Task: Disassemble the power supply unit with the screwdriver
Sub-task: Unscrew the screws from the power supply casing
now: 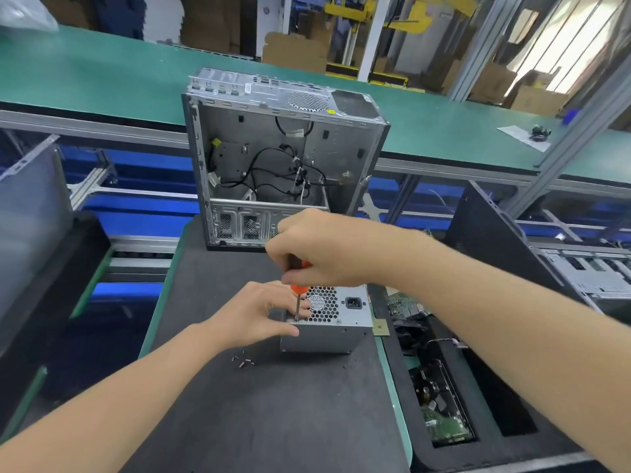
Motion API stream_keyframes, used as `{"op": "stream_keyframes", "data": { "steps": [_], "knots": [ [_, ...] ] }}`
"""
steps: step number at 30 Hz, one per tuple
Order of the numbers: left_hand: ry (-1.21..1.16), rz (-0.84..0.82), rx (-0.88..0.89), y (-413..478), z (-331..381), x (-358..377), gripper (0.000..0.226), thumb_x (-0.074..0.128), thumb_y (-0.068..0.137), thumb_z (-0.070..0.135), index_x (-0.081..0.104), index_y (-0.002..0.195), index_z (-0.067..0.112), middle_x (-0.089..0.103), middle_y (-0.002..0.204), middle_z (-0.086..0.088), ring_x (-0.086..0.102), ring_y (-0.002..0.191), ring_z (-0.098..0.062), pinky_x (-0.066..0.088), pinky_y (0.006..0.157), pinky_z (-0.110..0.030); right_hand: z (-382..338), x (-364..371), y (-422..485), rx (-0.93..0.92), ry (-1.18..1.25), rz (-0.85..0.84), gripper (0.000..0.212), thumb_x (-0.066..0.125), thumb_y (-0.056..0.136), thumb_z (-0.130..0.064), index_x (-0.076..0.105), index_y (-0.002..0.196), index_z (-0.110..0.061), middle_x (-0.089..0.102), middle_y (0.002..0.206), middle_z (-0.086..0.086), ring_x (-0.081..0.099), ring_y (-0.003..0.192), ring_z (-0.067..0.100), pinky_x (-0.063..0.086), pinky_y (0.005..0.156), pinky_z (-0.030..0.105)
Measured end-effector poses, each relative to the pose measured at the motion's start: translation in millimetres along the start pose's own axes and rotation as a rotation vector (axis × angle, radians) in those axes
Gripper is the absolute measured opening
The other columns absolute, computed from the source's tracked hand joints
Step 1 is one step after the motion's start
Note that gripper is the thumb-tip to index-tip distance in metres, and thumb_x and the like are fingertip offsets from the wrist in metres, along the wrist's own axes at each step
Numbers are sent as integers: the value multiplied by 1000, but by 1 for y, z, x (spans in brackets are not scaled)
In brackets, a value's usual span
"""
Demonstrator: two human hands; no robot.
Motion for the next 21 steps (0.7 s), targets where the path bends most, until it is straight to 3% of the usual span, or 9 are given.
{"op": "stream_keyframes", "data": {
  "steps": [2,4,7,9,12,15,17,19,21],
  "knots": [
    [10,-3,20,0,6,-1,50,93,76,18,71,88,62,78,112,17,67,120,-6,49,106,-25,3,-2,-2,-69,30,-60,11,75,88,-26,65,88,-20,55,90,-7,42,78,-5,37,71,17],
    [8,24,10,0,6,-2,50,91,78,18,70,88,63,78,112,18,66,121,-5,47,107,-21,9,-2,-4,-111,48,-100,13,79,84,-21,67,88,-22,52,91,-8,42,80,-7,36,70,14],
    [-47,92,-56,-3,-1,-3,23,85,87,24,82,98,43,76,112,20,66,119,-3,46,106,-19,14,-3,-7,-130,40,-117,16,78,80,-12,67,86,-22,49,90,-10,44,79,-3,39,69,19],
    [-70,149,-105,-6,-5,-1,12,83,88,21,84,93,32,76,110,18,70,114,-4,49,104,-23,10,-1,-8,-150,33,-110,17,75,80,-10,66,86,-23,49,90,-10,43,80,2,42,70,22],
    [-43,187,-107,-8,-2,3,15,83,87,13,82,81,27,75,106,18,72,109,-2,50,103,-22,2,-1,-9,-119,28,-50,14,69,79,-11,66,90,-20,52,93,-7,43,80,6,44,72,24],
    [15,180,-143,-9,-2,5,17,83,87,8,78,77,21,75,108,16,71,109,2,50,100,-18,8,-11,-8,107,93,155,4,61,87,-17,59,90,-14,51,93,-1,46,83,16,48,76,35],
    [5,190,-158,-11,-1,6,14,82,86,5,79,80,17,75,106,22,72,106,3,48,95,-10,18,-13,-10,380,53,293,14,57,92,-23,48,85,-14,43,81,1,45,78,25,45,66,38],
    [32,205,-140,-11,3,5,10,83,87,8,82,88,17,73,105,30,70,104,8,43,92,-3,27,-9,-15,628,-28,329,22,59,94,-26,40,83,-18,27,70,0,40,74,28,35,62,35],
    [35,206,-134,-11,4,4,9,84,87,11,83,94,17,74,108,30,69,103,11,42,91,-2,32,-2,-17,719,19,331,26,62,92,-20,38,84,-19,21,70,-1,38,75,28,33,64,35]
  ]
}}
Point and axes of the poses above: each hand's wrist, its own y-axis towards the middle knuckle, its own x-axis out of the palm, z = x × y, the point moved 9 cm from there along y, towards the middle knuckle
